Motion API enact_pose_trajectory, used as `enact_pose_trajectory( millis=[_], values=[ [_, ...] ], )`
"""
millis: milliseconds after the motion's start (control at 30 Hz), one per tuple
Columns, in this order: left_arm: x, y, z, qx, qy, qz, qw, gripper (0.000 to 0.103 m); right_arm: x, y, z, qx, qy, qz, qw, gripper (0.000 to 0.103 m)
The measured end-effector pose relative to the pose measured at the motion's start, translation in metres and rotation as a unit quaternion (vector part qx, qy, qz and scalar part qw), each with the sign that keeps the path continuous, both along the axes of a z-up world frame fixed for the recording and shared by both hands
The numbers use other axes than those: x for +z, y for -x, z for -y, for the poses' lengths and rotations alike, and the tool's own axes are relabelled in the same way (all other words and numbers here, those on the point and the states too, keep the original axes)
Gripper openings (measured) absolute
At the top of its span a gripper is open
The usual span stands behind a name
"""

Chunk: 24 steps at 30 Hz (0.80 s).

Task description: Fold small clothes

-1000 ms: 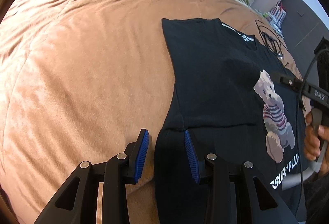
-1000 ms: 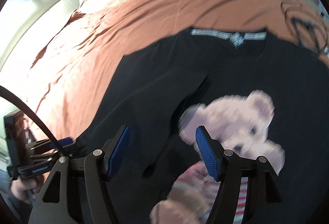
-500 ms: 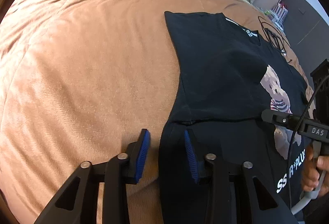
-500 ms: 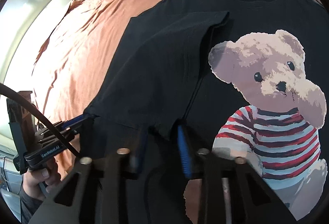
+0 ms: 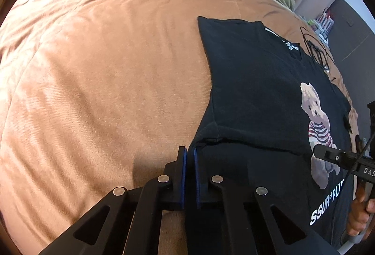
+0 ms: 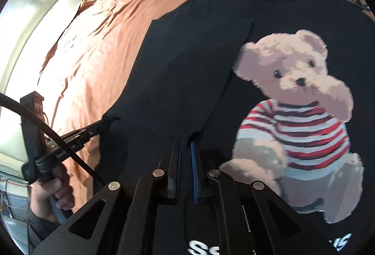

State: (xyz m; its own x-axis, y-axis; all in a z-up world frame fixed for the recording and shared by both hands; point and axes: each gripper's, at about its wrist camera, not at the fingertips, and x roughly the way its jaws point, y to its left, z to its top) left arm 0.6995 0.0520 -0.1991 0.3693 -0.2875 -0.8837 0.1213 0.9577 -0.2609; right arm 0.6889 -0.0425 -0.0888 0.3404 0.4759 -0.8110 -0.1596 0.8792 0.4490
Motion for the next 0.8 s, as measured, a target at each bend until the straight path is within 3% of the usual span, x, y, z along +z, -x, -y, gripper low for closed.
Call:
enact_pose_trajectory(
  millis=[167, 367, 800],
  values=[
    [0.021, 0.005, 0.003, -0.01, -0.012, 0.018, 0.9997, 0.007, 0.015, -0.003, 0.008, -0.004, -0.009, 0.032, 0.999, 0.005],
    [0.04, -0.002, 0.011, -0.013, -0.001, 0.042, 0.999, 0.007, 0.017, -0.023, -0.003, 0.009, -0.015, 0.067, 0.998, 0.005],
    [0.016, -0.031, 0.049, -0.029, 0.011, 0.05, 0.9983, 0.007, -0.017, -0.087, -0.025, 0.019, 0.005, 0.077, 0.997, 0.005]
  ],
)
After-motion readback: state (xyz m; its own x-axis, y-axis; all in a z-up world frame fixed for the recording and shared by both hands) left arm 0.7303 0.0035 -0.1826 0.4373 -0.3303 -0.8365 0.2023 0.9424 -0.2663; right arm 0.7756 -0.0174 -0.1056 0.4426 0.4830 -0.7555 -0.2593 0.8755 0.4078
